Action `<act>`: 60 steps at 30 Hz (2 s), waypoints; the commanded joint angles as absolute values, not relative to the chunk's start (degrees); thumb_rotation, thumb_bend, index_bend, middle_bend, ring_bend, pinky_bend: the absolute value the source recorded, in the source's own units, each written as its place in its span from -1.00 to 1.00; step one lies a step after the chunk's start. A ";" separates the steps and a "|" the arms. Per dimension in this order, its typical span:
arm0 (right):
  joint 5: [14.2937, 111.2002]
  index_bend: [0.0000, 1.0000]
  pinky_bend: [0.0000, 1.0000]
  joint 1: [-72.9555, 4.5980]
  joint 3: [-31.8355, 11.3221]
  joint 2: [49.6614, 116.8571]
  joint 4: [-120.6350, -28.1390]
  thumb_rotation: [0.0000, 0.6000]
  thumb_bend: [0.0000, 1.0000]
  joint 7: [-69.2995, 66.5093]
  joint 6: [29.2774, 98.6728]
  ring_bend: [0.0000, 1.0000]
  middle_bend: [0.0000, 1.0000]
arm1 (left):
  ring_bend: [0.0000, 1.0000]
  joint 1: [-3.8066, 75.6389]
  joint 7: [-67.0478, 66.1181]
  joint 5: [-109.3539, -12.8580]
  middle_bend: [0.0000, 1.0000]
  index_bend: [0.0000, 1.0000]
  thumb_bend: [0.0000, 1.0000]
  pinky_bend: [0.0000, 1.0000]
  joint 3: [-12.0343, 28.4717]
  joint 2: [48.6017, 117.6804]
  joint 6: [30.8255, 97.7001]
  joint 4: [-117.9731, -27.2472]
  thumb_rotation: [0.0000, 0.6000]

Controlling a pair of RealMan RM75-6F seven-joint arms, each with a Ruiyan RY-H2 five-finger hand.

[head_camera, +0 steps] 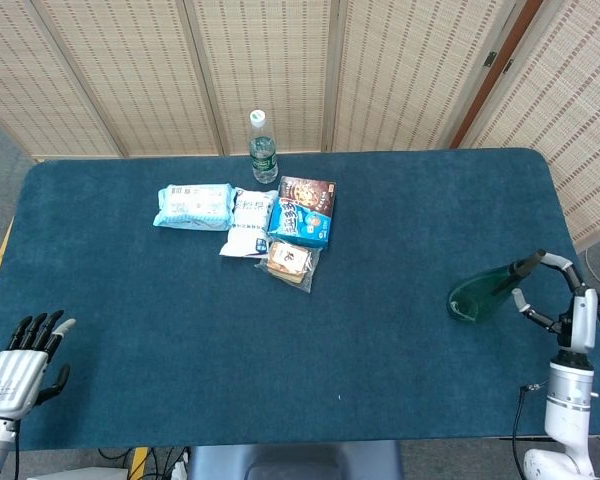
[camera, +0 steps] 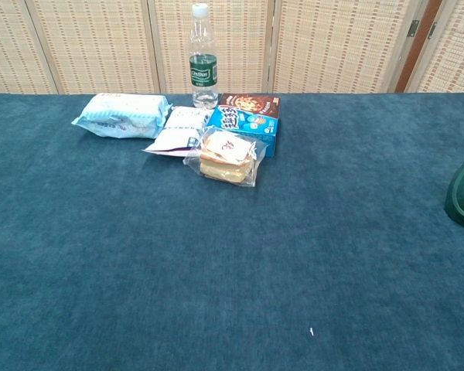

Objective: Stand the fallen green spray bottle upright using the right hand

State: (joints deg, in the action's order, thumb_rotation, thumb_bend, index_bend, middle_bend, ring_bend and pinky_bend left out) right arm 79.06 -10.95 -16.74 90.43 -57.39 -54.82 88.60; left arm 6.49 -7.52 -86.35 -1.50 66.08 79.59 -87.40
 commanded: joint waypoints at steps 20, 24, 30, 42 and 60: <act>79.78 -0.33 -0.51 -6.90 -14.06 83.12 -63.90 1.00 -0.74 -45.04 89.29 -0.45 -0.31 | -1.00 6.13 -7.91 -86.73 -0.86 -0.75 -0.09 -1.00 -0.99 65.45 81.11 -88.94 1.00; 80.27 -0.33 -0.51 -5.58 -13.64 80.25 -67.16 1.00 -0.74 -42.80 90.41 -0.45 -0.32 | -1.00 6.27 -8.51 -86.70 -0.86 -0.75 -0.09 -1.00 -0.78 65.15 81.14 -89.69 1.00; 82.33 -0.33 -0.51 -4.14 -11.04 76.13 -71.21 1.00 -0.74 -34.93 90.64 -0.45 -0.31 | -1.00 6.89 -9.01 -86.43 -0.86 -0.75 -0.09 -1.00 -0.15 64.73 80.77 -90.99 1.00; 84.41 -0.33 -0.52 -2.87 -8.11 71.93 -75.93 1.00 -0.73 -24.66 90.30 -0.45 -0.32 | -1.00 7.88 -8.48 -84.68 -0.86 -0.75 -0.09 -1.00 1.27 64.34 79.83 -91.68 1.00; 85.07 -0.33 -0.52 -1.53 -3.89 71.37 -73.48 1.00 -0.73 -19.08 86.65 -0.45 -0.32 | -1.00 9.29 -10.02 -83.50 -0.86 -0.75 -0.09 -1.00 2.35 65.18 79.02 -92.51 1.00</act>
